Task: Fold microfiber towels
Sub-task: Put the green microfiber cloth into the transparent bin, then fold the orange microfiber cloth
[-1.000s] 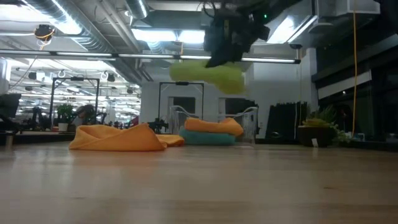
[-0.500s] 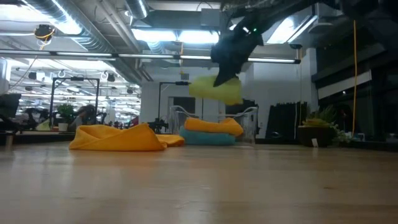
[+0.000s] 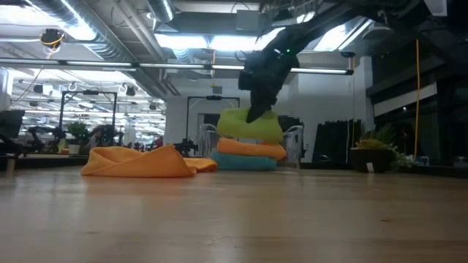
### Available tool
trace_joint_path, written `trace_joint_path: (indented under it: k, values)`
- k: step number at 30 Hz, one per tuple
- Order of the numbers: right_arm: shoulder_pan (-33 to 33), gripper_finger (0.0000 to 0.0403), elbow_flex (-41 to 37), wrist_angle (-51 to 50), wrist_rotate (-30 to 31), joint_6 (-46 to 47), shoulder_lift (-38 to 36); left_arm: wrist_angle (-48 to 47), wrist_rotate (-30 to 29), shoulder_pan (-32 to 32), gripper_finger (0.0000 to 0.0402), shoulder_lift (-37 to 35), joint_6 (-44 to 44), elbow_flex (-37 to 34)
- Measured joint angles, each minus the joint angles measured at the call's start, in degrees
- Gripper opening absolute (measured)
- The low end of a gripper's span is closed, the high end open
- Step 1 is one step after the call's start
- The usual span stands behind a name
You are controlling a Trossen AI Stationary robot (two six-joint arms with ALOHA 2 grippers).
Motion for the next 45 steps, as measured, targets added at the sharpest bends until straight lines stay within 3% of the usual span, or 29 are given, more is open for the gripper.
trace_joint_path:
  k: [18,21,28,35,45]
  values:
    - [0.8,0.0014,-2.8,0.7,0.4,-0.2,0.3,-1.3,-0.1,0.0,0.0039,0.0,-1.2,0.0]
    - [1.0,0.0045,-3.1,0.8,0.4,-0.2,0.3,-1.2,-0.1,0.0,0.0039,0.0,-1.2,0.0]
    - [1.3,0.0168,-3.2,2.7,0.8,0.0,0.3,-1.2,-0.1,0.0,0.0039,0.0,-1.1,0.0]
    - [1.3,0.0242,-1.6,3.7,8.0,0.2,0.3,-1.2,-0.1,0.0,0.0039,0.0,-1.0,0.0]
    - [1.3,0.0240,2.3,-0.5,23.4,1.6,0.3,-1.2,-0.1,0.0,0.0039,0.0,-2.8,0.0]
